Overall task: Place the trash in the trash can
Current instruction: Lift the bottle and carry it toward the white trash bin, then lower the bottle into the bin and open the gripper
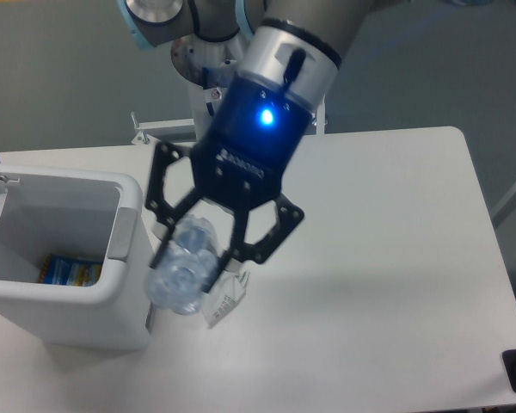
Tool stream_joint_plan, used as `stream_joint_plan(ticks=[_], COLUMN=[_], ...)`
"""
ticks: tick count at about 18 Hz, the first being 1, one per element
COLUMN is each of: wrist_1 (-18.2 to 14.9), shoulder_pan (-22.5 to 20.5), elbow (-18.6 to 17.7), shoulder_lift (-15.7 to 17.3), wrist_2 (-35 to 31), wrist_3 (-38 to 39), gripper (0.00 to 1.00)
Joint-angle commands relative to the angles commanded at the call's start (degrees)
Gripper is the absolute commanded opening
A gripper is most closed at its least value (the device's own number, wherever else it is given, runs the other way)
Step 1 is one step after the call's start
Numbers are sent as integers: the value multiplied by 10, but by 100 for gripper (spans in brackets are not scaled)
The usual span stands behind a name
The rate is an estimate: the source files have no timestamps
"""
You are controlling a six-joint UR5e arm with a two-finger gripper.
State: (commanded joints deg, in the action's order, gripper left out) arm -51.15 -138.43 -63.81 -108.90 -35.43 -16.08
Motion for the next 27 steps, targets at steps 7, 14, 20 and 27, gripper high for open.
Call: stream_joint_plan(ticks=[7,14,20,27], wrist_1=[0,18,20,25], shoulder_pan=[56,106,117,115], elbow=[-18,-75,-98,-148], shoulder_lift=[-4,-3,-1,24], wrist_2=[3,1,-3,-4], wrist_3=[20,-32,-37,-66], gripper=[48,49,61,67])
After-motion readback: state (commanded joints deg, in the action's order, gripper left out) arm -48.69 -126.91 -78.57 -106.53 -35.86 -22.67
